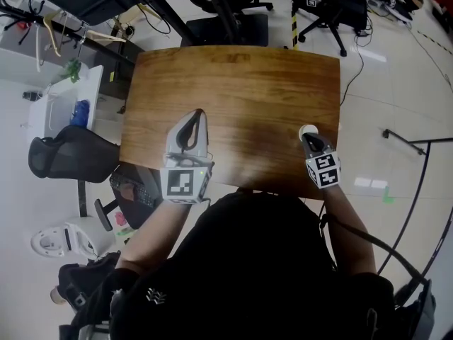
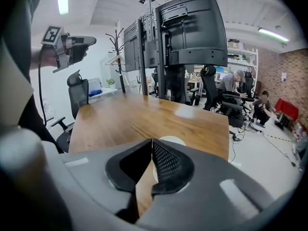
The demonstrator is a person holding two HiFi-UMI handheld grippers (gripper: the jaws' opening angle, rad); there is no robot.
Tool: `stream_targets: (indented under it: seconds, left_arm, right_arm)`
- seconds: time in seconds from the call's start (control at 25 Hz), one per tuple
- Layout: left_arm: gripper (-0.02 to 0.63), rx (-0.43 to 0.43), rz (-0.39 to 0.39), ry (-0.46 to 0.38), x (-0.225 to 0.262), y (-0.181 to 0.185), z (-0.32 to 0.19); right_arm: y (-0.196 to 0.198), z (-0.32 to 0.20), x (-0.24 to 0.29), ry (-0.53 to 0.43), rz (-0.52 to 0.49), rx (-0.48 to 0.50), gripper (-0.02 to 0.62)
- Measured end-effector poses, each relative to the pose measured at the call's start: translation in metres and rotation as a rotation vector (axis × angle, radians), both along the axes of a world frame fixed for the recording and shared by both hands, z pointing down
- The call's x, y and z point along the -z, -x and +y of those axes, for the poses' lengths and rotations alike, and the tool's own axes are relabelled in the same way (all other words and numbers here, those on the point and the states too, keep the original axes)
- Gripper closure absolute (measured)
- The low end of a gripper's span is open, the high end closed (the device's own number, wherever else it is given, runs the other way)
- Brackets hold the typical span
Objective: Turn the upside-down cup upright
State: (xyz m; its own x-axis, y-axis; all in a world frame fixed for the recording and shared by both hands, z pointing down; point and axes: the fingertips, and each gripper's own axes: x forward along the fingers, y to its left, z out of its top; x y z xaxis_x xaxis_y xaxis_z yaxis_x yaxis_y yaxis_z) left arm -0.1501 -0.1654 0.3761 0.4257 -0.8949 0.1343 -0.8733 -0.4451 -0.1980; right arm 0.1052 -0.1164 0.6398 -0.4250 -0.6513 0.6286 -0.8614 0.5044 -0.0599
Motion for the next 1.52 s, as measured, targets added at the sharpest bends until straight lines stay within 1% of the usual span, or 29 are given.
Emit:
stream_targets:
  seconds: [0.12, 0.2, 0.32, 0.4, 0.48, 0.6, 0.72, 0.88, 1.0, 1.08, 1.12, 1.24, 1.32, 1.44, 1.52]
  left_arm:
    - [0.606, -0.002, 0.007, 0.002, -0.001, 0.002, 0.001]
    - [0.606, -0.004, 0.008, 0.002, 0.001, 0.001, 0.002]
    - [0.606, -0.009, 0.006, -0.001, 0.001, 0.001, 0.003]
    - [0.606, -0.001, 0.006, -0.001, -0.001, 0.004, 0.003]
    - [0.606, 0.005, 0.009, -0.01, 0.001, 0.004, 0.004]
    - [0.606, 0.006, 0.008, -0.027, 0.007, 0.003, 0.007]
    - [0.606, 0.023, 0.007, -0.022, 0.009, 0.007, 0.01]
    - [0.606, 0.052, 0.004, -0.01, 0.006, 0.014, 0.014]
    - [0.606, 0.055, -0.005, -0.01, 0.007, 0.015, 0.018]
    - [0.606, 0.061, -0.011, -0.007, 0.007, 0.018, 0.019]
    - [0.606, 0.062, -0.014, -0.005, 0.008, 0.019, 0.02]
    - [0.606, 0.064, -0.023, -0.004, 0.008, 0.021, 0.021]
    - [0.606, 0.064, -0.026, -0.006, 0.008, 0.02, 0.021]
    - [0.606, 0.065, -0.022, -0.003, 0.005, 0.019, 0.021]
    - [0.606, 0.063, -0.019, -0.002, 0.003, 0.018, 0.021]
  right_arm:
    - [-0.001, 0.0, 0.0, 0.001, -0.013, -0.014, 0.584]
    - [-0.002, 0.001, 0.001, 0.002, -0.031, -0.018, 0.556]
    - [-0.005, -0.001, 0.014, -0.031, -0.066, -0.037, 0.552]
    - [-0.013, -0.005, 0.023, -0.067, -0.079, -0.072, 0.551]
    - [-0.029, -0.011, 0.026, -0.071, -0.093, -0.138, 0.549]
    - [-0.054, -0.016, 0.017, -0.025, -0.124, -0.238, 0.537]
    - [-0.065, -0.018, 0.006, 0.046, -0.188, -0.29, 0.504]
    - [-0.066, -0.02, -0.005, 0.095, -0.276, -0.336, 0.502]
    - [-0.064, -0.021, -0.008, 0.101, -0.311, -0.345, 0.503]
    - [-0.062, -0.022, -0.007, 0.094, -0.321, -0.34, 0.519]
    - [-0.06, -0.022, -0.006, 0.087, -0.315, -0.334, 0.545]
    - [-0.056, -0.023, -0.004, 0.061, -0.257, -0.303, 0.565]
    - [-0.056, -0.023, 0.0, 0.026, -0.201, -0.279, 0.571]
    - [-0.058, -0.025, 0.012, -0.052, -0.08, -0.246, 0.572]
    - [-0.062, -0.026, 0.019, -0.101, 0.041, -0.216, 0.574]
